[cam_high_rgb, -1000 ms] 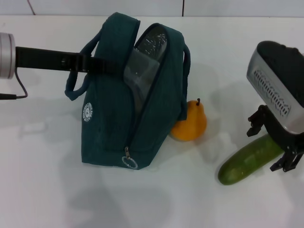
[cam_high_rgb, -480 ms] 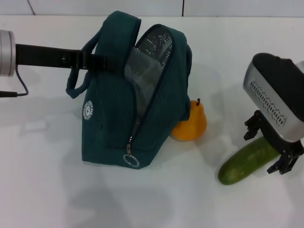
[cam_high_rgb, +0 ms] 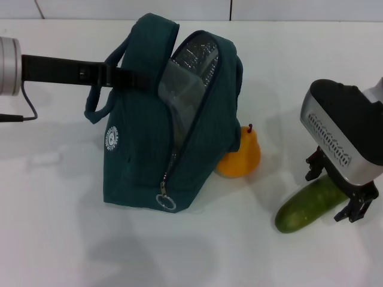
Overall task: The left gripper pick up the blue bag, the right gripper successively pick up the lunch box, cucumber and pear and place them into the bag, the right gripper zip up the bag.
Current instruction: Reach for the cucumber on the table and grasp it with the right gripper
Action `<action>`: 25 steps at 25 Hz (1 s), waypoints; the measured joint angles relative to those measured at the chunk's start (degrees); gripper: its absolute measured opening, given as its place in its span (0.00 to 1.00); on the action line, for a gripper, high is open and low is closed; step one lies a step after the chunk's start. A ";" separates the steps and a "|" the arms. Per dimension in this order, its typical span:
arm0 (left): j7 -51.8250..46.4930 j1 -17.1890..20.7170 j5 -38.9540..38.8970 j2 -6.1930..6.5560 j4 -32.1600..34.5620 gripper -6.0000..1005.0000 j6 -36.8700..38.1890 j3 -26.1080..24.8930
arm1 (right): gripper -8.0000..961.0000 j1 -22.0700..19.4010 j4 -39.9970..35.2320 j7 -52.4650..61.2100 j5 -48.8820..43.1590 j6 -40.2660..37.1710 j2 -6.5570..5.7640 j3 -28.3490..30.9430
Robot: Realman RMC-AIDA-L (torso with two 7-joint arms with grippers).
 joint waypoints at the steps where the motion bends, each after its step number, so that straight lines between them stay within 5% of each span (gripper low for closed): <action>1: -0.02 0.02 -0.01 -0.01 0.00 0.05 0.00 0.06 | 0.85 -0.01 0.14 -0.02 0.00 0.20 0.00 -0.03; 25: 0.14 -0.10 -0.04 -0.07 0.00 0.05 0.03 -0.08 | 0.83 1.08 4.63 0.23 -0.79 4.77 0.24 -1.78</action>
